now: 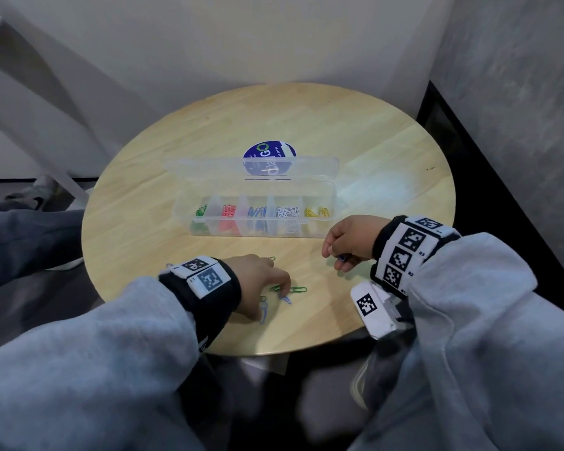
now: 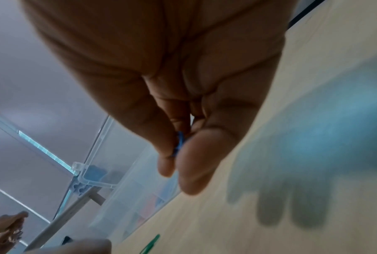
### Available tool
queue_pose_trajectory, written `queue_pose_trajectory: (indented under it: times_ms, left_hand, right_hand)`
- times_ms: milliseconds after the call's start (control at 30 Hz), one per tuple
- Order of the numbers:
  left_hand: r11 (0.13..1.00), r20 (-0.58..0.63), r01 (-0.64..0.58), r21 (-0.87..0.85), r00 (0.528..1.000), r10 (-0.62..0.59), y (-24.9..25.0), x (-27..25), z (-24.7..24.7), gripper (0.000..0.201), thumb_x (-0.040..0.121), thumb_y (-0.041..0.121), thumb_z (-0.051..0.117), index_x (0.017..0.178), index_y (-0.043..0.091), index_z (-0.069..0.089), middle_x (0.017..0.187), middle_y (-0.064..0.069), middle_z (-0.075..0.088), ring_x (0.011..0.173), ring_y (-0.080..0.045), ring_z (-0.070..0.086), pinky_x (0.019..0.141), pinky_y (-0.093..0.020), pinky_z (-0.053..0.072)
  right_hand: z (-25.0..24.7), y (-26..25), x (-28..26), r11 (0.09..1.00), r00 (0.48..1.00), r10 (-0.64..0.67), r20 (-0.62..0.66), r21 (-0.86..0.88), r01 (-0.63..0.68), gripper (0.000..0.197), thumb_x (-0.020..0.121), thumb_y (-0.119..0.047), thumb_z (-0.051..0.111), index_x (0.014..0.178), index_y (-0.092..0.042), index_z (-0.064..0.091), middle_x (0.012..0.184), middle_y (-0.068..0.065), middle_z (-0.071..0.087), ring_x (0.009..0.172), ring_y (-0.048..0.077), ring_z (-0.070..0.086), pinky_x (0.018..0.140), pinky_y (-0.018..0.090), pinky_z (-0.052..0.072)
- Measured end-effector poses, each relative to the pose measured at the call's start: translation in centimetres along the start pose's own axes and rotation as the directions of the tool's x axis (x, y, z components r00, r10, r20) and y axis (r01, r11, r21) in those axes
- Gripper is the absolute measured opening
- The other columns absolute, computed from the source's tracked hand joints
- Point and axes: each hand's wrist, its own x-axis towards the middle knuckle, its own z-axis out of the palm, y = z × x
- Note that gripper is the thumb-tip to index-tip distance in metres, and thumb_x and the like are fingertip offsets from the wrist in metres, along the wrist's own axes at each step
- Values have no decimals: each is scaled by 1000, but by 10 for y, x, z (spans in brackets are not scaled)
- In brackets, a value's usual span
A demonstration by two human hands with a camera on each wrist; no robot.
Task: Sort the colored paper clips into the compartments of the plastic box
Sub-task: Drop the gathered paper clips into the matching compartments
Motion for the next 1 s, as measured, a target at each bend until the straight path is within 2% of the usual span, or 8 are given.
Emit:
queue_pose_trajectory:
  times_ms: [100, 267, 400, 500, 667, 733, 867, 1000]
  left_hand:
    - [999, -12, -29, -17, 999, 29, 1, 4, 3, 39, 74, 25, 70, 109, 28, 55, 93, 5, 38, 90, -16, 40, 74, -27, 35]
    - [997, -95, -18, -73, 995, 11, 0, 13, 7, 17, 80, 31, 66, 95, 24, 64, 76, 12, 35, 89, -16, 46, 74, -27, 37]
    - [992, -157, 11, -124, 987, -31, 0, 13, 12, 19, 79, 35, 66, 94, 24, 61, 85, 11, 43, 87, -15, 46, 75, -27, 38]
    - [993, -145, -14, -116, 989, -3, -4, 11, 11, 28, 74, 34, 70, 98, 25, 59, 89, 8, 44, 84, -14, 43, 74, -26, 37]
    - [995, -108, -59, -82, 993, 50, -3, 12, 8, 24, 79, 29, 68, 101, 23, 63, 76, 12, 37, 83, -14, 41, 71, -24, 32]
    - [996, -93, -71, -46, 993, 66, 1, 13, 6, 20, 82, 30, 65, 99, 20, 65, 81, 11, 39, 87, -16, 45, 70, -23, 29]
    - [998, -63, -59, 13, 996, 59, 4, 17, 7, 20, 84, 33, 62, 97, 19, 64, 100, 2, 52, 100, -20, 53, 73, -25, 35]
    - [998, -37, -62, 4, 997, 62, 0, 19, 7, 16, 82, 32, 63, 91, 18, 64, 90, 6, 47, 96, -20, 55, 76, -28, 41]
  right_hand:
    - [0, -1, -1, 1000, 1000, -6, -13, -10, 6, 26, 93, 2, 44, 73, -9, 58, 67, 8, 54, 55, 13, 57, 53, 17, 52]
    - [2, -2, -3, 998, 1000, 7, -29, -54, -8, 27, 93, 1, 44, 73, -10, 57, 66, 8, 55, 33, 3, 54, 47, 15, 50]
    - [2, -4, -5, 998, 999, 10, -30, -61, -12, 28, 92, 2, 43, 72, -10, 57, 67, 8, 56, 44, 8, 56, 48, 15, 50]
    - [1, -5, -6, 999, 1000, 8, -30, -48, -9, 27, 93, 2, 43, 73, -9, 57, 67, 8, 55, 49, 11, 55, 50, 17, 50]
    - [1, -6, -4, 1000, 1000, 6, 20, 11, -6, 25, 92, 3, 43, 74, -7, 56, 68, 8, 54, 56, 15, 54, 49, 19, 50]
    - [1, -7, -3, 999, 999, 3, 43, 50, -6, 25, 93, 2, 41, 74, -8, 55, 69, 8, 54, 57, 15, 53, 50, 21, 49]
    - [1, -13, -2, 985, 996, -9, 88, 171, -7, 25, 95, -1, 38, 75, -8, 50, 70, 9, 50, 57, 16, 50, 43, 17, 43]
    - [2, -19, -1, 964, 996, -26, 91, 266, 1, 26, 97, -3, 36, 75, -8, 48, 68, 8, 47, 56, 15, 46, 39, 15, 39]
